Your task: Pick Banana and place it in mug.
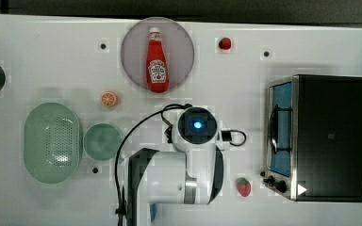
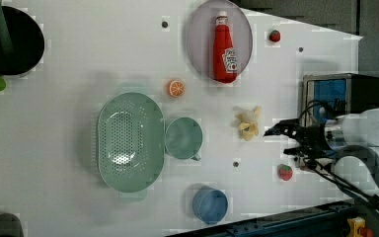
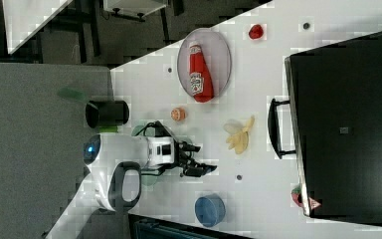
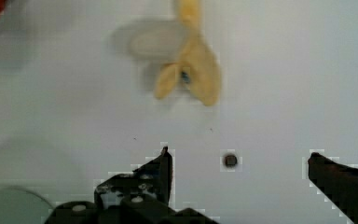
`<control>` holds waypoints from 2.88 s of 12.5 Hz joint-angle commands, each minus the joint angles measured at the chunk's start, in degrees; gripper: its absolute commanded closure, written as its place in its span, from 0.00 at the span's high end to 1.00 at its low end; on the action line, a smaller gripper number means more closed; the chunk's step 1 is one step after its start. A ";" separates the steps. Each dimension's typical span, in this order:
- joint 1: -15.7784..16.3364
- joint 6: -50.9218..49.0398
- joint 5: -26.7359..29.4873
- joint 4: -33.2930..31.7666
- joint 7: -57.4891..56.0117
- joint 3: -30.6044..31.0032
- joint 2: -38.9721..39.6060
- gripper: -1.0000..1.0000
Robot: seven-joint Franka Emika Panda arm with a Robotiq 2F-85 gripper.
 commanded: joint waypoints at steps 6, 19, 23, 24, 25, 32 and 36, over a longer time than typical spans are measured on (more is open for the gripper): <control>-0.90 16.77 -0.35 1.55 -7.51 -0.01 12.82 1.00; -0.86 30.39 -0.58 1.23 -7.51 -0.69 21.04 0.37; -0.88 25.73 -0.59 0.90 -7.51 -1.10 12.06 0.37; -0.89 21.46 -0.59 1.12 -7.52 -1.11 8.61 0.37; -0.91 16.76 -0.59 1.50 -7.51 -1.12 4.87 0.37; -0.97 -15.33 -0.59 11.25 -6.68 -0.81 -12.73 0.37; -0.17 -22.75 0.25 14.04 -1.69 3.18 -16.05 0.37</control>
